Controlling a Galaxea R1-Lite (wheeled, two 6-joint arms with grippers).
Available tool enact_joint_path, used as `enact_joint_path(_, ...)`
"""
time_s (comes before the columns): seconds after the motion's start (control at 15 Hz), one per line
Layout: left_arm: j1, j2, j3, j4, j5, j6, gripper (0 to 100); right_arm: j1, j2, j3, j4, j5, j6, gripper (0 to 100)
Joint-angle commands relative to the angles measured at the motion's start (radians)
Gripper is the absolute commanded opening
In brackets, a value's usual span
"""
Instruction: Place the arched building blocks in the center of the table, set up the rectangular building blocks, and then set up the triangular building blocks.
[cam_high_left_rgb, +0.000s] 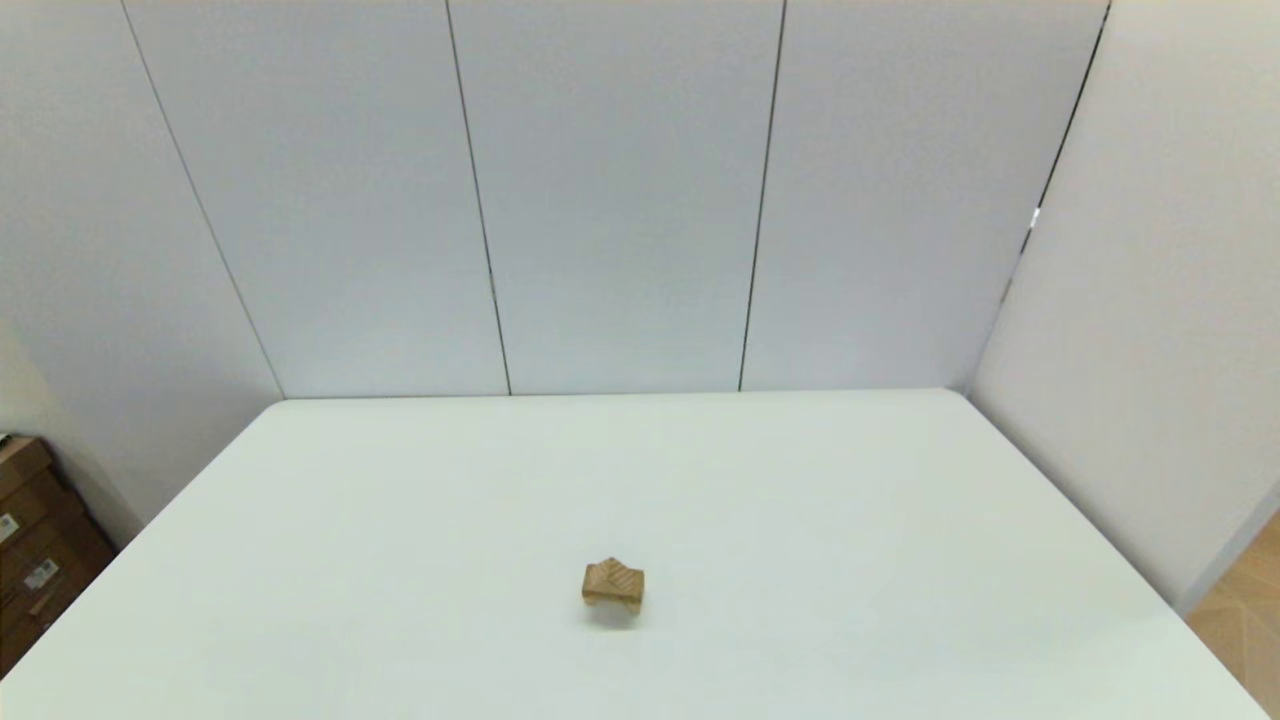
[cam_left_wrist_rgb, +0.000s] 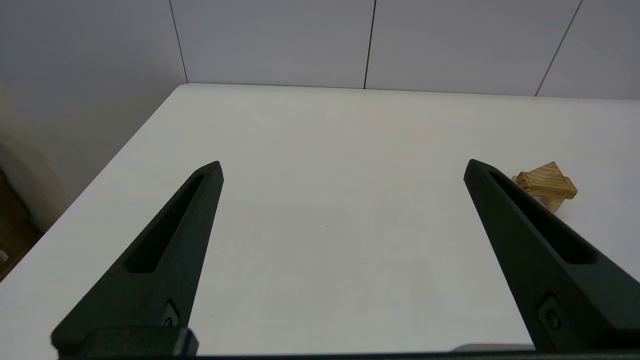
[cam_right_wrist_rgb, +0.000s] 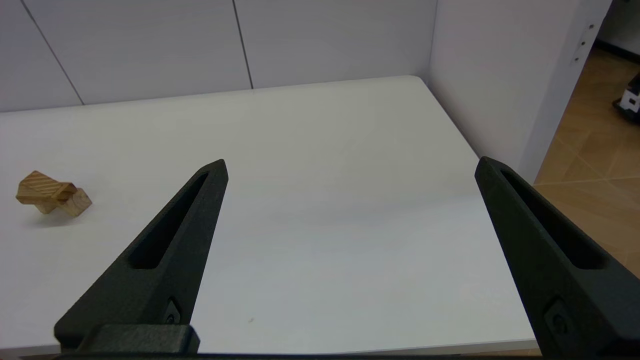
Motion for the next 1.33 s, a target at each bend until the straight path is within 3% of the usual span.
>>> enact_joint_path(0.07, 0.000, 0.001, 0.000, -0.001, 0.003, -0.010, 100, 0.001, 0.000, 0.000, -0.001, 0.000, 0.000, 100)
enact_joint_path(1.33, 0.000, 0.001, 0.000, -0.001, 0.003, -0.010, 100, 0.001, 0.000, 0.000, -0.001, -0.003, 0.001, 100)
